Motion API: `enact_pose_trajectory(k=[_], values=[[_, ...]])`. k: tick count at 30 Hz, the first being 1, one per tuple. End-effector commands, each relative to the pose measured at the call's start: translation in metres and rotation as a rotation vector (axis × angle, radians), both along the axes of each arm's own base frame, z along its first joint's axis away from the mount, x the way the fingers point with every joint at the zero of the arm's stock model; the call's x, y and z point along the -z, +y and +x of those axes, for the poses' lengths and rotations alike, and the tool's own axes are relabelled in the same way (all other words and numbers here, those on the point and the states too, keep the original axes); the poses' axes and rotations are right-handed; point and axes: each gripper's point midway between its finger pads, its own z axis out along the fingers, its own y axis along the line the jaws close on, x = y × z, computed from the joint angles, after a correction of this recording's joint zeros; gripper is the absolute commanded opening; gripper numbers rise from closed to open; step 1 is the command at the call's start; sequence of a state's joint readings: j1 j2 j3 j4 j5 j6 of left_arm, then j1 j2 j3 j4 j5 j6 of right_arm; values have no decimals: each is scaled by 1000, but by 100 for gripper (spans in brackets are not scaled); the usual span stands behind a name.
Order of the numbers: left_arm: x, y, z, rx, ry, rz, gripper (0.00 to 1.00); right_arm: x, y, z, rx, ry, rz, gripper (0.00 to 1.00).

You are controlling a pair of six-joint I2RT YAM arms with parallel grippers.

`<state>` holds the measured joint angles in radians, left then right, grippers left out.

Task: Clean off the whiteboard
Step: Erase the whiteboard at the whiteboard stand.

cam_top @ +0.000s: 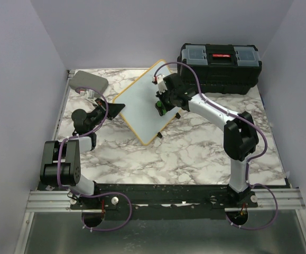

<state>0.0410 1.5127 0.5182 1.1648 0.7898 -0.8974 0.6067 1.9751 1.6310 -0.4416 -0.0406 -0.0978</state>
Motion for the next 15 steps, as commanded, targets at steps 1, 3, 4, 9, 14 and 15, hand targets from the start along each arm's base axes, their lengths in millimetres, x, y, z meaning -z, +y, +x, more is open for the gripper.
enact_pose_trajectory(k=[1, 3, 4, 9, 14, 15], values=[[-4, -18, -15, 115, -29, 27, 0, 21, -4, 5, -24, 10, -47, 1], [-3, -18, -14, 114, -27, 27, 0, 25, 4, -8, -111, 60, -29, 1], [-3, -18, -14, 115, -27, 26, 0, 26, 9, -15, -156, 85, -11, 1], [-3, -18, -15, 115, -26, 25, 0, 25, 30, -41, -287, 181, 85, 1], [-3, -18, -16, 115, -28, 27, 0, 13, 30, -25, -197, 131, 109, 1], [-3, -18, -16, 115, -28, 27, 0, 11, 27, -16, -149, 101, 103, 1]])
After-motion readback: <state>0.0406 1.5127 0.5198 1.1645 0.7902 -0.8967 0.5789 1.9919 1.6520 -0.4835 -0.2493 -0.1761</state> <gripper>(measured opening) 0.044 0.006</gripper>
